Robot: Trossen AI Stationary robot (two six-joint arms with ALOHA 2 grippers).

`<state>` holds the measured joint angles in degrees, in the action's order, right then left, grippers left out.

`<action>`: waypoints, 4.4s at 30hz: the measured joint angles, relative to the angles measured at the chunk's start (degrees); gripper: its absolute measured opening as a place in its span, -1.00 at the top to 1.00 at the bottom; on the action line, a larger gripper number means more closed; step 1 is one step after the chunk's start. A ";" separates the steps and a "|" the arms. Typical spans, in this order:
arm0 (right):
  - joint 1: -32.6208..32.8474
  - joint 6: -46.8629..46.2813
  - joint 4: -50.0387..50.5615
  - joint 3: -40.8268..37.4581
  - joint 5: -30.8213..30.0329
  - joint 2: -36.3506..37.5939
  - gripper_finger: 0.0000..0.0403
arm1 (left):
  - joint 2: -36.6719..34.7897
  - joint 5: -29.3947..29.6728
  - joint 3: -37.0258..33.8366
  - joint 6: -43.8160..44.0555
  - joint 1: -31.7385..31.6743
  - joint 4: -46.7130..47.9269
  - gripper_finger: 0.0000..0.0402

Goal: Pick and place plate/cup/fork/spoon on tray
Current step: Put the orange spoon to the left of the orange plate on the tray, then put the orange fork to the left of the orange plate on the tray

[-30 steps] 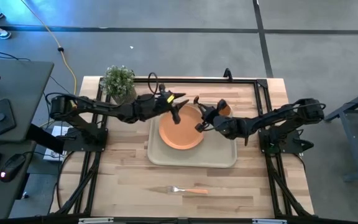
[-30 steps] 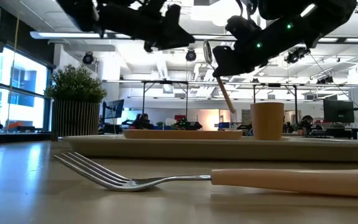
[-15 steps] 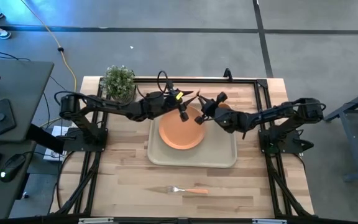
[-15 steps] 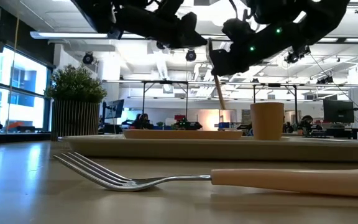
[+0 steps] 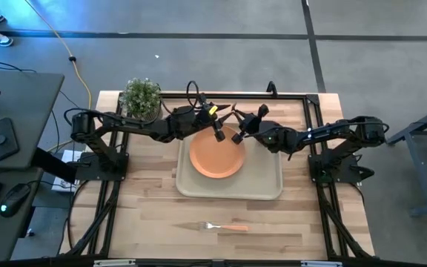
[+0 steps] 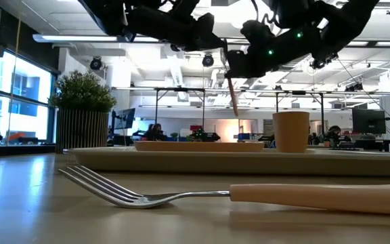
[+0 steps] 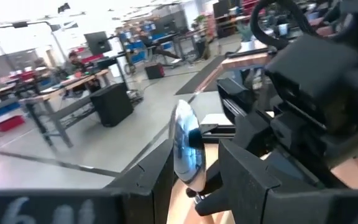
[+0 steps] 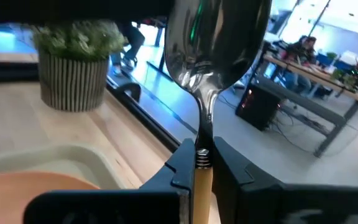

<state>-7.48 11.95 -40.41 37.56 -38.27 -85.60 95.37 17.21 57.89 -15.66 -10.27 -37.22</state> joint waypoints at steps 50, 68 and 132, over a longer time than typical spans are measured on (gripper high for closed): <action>1.54 -9.29 18.20 8.92 32.49 -16.85 0.27 | -16.11 -14.36 -0.07 22.12 -2.43 66.22 1.00; 1.00 -10.24 41.68 9.09 30.28 -14.33 0.27 | -25.38 -14.84 0.02 23.66 -3.24 68.30 1.00; 4.65 -9.13 49.42 8.83 32.70 4.91 0.27 | -4.18 -5.63 -0.07 30.51 -9.74 70.45 0.39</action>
<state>-2.83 2.82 9.02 46.39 -5.58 -80.69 91.19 11.58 57.82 14.85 -20.00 33.23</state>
